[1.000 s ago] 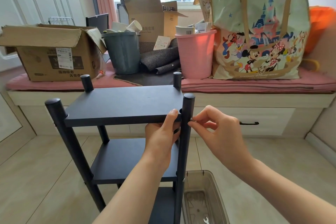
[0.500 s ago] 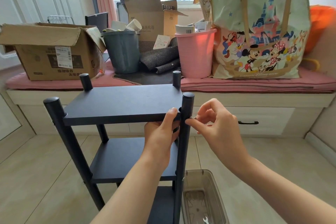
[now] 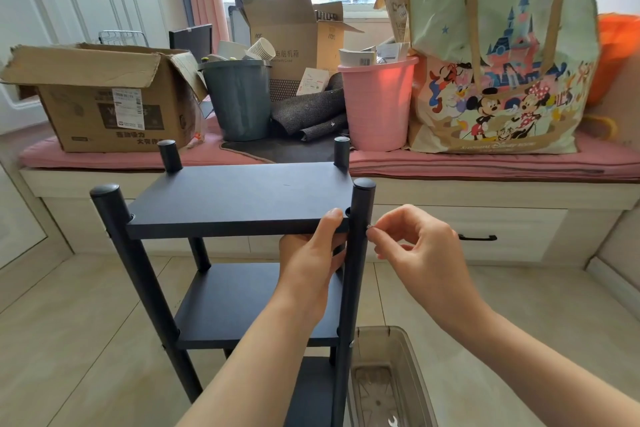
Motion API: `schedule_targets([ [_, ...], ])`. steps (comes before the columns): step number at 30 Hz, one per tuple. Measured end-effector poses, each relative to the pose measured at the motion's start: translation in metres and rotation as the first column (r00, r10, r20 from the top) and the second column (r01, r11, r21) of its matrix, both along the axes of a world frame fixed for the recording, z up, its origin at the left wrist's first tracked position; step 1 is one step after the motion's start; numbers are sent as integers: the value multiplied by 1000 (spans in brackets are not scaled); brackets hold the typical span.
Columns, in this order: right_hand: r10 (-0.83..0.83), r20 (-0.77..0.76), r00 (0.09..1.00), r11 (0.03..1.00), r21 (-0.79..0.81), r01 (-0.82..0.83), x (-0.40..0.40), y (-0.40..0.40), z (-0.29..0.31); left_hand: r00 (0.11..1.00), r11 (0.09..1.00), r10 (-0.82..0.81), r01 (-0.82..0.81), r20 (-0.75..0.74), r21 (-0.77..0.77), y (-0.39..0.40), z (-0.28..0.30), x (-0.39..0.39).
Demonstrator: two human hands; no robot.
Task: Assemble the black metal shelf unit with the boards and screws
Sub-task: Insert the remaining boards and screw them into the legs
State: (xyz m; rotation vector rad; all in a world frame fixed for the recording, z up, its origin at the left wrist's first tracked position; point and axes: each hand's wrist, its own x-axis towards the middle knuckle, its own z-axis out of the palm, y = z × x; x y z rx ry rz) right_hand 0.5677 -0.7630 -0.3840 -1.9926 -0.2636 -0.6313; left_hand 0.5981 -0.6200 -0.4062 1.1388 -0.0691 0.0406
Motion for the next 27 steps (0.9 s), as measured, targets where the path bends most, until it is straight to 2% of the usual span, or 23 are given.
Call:
schedule_targets([
  [15, 77, -36, 996, 992, 105, -72, -1, 1, 2, 1000, 1000, -3, 3, 4, -1, 1, -1, -3],
  [23, 49, 7, 999, 998, 40, -49, -2, 1, 3, 1000, 1000, 6, -5, 23, -14, 1, -1, -3],
  [27, 69, 2, 998, 996, 64, -69, -1, 0, 4, 1000, 1000, -2, 2, 16, -10, 0, 0, -2],
])
